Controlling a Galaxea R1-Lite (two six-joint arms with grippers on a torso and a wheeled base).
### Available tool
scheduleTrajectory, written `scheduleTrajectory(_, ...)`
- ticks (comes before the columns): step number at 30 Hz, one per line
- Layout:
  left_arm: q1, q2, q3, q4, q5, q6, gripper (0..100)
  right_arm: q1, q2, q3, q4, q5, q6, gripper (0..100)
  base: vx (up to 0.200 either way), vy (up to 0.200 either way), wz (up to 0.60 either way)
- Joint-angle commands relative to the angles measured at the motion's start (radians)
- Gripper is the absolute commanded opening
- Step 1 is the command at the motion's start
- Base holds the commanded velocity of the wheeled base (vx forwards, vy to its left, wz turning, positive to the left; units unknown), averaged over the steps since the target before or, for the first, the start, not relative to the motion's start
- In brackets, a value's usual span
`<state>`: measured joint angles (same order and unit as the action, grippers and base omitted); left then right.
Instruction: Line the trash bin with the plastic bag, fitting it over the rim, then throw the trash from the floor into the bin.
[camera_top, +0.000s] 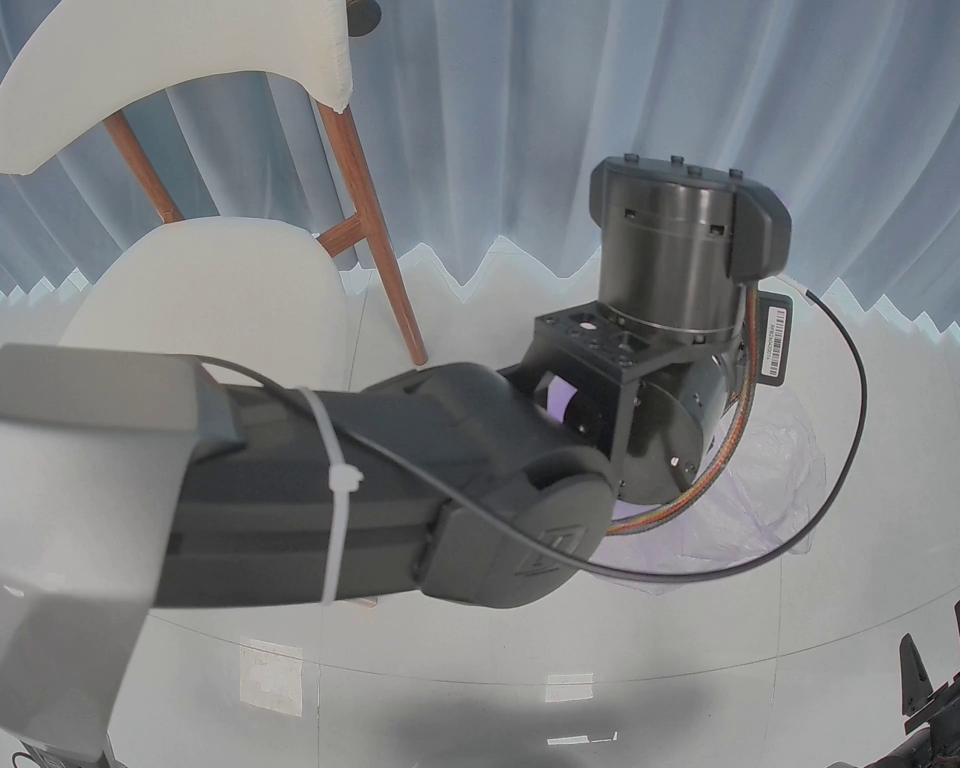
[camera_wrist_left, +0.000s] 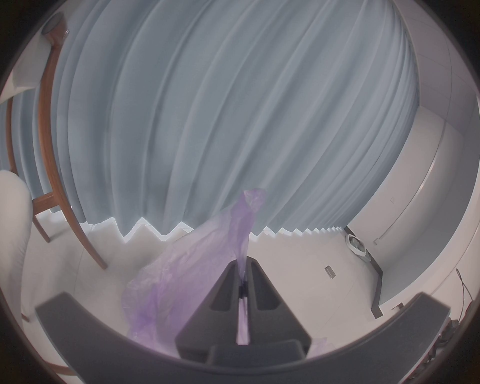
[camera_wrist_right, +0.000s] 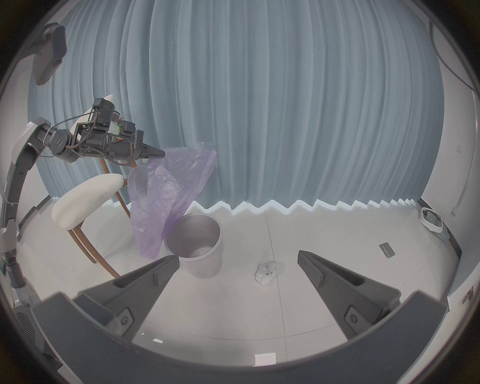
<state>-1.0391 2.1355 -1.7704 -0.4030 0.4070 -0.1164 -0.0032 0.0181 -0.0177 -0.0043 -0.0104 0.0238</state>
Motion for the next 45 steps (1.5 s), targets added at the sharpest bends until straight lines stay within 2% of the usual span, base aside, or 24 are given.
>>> scheduleTrajectory(1,0.007,-0.020,0.023,-0.017,-0.007,-0.016,0,0.000,-0.018,0.018,0.000,0.000,-0.001,100,0.000,0.000,0.00)
scheduleTrajectory(6,0.011,-0.048,0.019,0.018,-0.020,-0.016,0,0.000,-0.018,0.018,0.000,0.000,-0.002,100,0.000,-0.160,0.00)
scheduleTrajectory(13,0.022,-0.126,0.025,0.072,-0.100,-0.019,0,0.000,-0.018,0.018,0.000,0.000,-0.002,100,0.000,-0.200,0.00)
scheduleTrajectory(19,0.022,-0.186,0.035,0.136,-0.123,-0.023,0,0.000,-0.018,0.018,0.000,0.000,-0.002,100,-0.067,-0.200,0.00)
scheduleTrajectory(23,0.036,-0.233,0.114,0.136,-0.143,-0.023,0,0.000,-0.018,0.018,0.000,0.000,-0.001,100,-0.050,-0.200,0.00)
scheduleTrajectory(28,0.042,-0.286,0.175,0.136,-0.145,-0.022,0,0.000,-0.018,0.018,0.000,0.000,0.001,100,0.000,0.000,0.00)
scheduleTrajectory(35,-0.018,-0.293,0.138,0.139,-0.146,-0.020,0,0.000,-0.018,0.018,0.000,0.000,0.001,100,0.000,0.000,0.00)
scheduleTrajectory(42,0.041,-0.246,0.085,0.138,-0.192,-0.022,0,0.000,-0.018,0.018,0.000,0.000,-0.001,100,0.000,0.000,0.00)
scheduleTrajectory(45,0.041,-0.220,0.068,0.133,-0.195,-0.022,0,0.000,-0.018,0.018,0.000,0.000,-0.001,100,0.000,0.000,0.00)
